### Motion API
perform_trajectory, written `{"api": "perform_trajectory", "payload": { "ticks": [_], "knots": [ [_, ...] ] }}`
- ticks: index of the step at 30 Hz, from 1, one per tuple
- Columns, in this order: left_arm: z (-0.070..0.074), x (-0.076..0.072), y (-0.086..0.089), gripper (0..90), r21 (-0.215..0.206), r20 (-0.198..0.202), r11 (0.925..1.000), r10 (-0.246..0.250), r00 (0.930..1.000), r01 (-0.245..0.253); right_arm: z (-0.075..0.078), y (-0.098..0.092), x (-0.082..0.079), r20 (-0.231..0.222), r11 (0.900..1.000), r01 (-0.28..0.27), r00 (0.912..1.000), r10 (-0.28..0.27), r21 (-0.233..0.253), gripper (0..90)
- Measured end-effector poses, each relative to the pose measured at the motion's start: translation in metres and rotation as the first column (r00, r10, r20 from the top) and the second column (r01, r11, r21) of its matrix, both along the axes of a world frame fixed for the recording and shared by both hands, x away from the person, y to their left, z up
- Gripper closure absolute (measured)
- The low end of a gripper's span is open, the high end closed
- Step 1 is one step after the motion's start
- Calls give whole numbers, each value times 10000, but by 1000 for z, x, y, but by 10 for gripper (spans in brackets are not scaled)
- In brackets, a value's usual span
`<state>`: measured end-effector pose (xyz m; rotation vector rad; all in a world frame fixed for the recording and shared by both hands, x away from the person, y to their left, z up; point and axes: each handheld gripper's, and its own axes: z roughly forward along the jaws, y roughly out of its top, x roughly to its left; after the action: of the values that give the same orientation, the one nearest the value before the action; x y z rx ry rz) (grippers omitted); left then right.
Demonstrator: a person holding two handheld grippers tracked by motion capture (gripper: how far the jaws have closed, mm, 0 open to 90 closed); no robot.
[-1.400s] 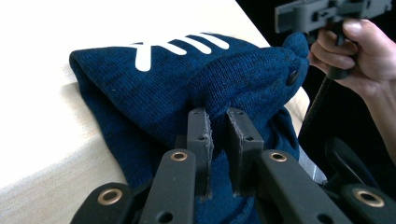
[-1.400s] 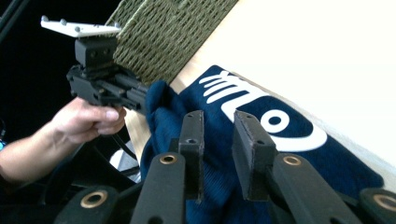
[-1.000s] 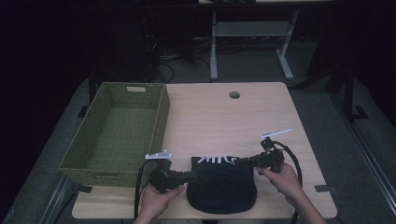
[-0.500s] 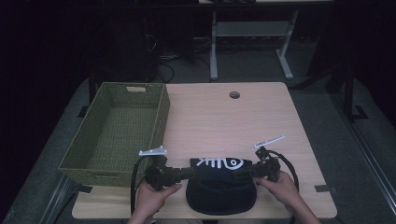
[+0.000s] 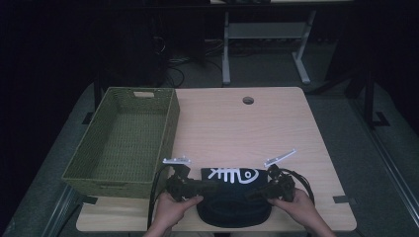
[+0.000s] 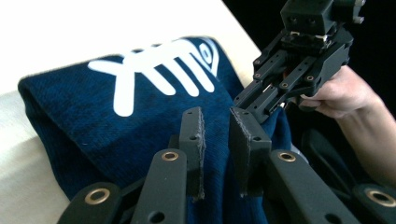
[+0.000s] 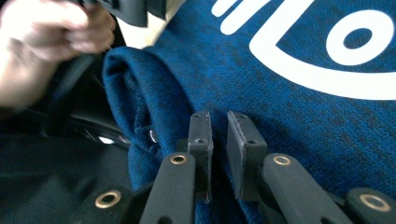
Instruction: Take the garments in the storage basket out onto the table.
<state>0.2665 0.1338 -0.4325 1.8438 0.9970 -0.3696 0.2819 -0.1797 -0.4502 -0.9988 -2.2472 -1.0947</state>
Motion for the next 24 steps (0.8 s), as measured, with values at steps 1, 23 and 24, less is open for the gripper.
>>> {"api": "perform_trajectory", "payload": {
  "ticks": [1, 23, 24],
  "knots": [
    [-2, -1, -1, 753, 52, -66, 10000, -63, 10000, 64, -3, 1, -2, -103, 10000, -91, 9999, 90, -25, 793],
    [-31, -7, -16, 769, 1370, -252, 9896, -417, 9988, 447, -21, 6, -5, -152, 9983, -381, 9992, 375, -435, 833],
    [-31, -6, -17, 771, 1403, -230, 9891, -413, 9989, 441, -21, 5, -4, -115, 9982, -286, 9995, 280, -525, 829]
  ]
}}
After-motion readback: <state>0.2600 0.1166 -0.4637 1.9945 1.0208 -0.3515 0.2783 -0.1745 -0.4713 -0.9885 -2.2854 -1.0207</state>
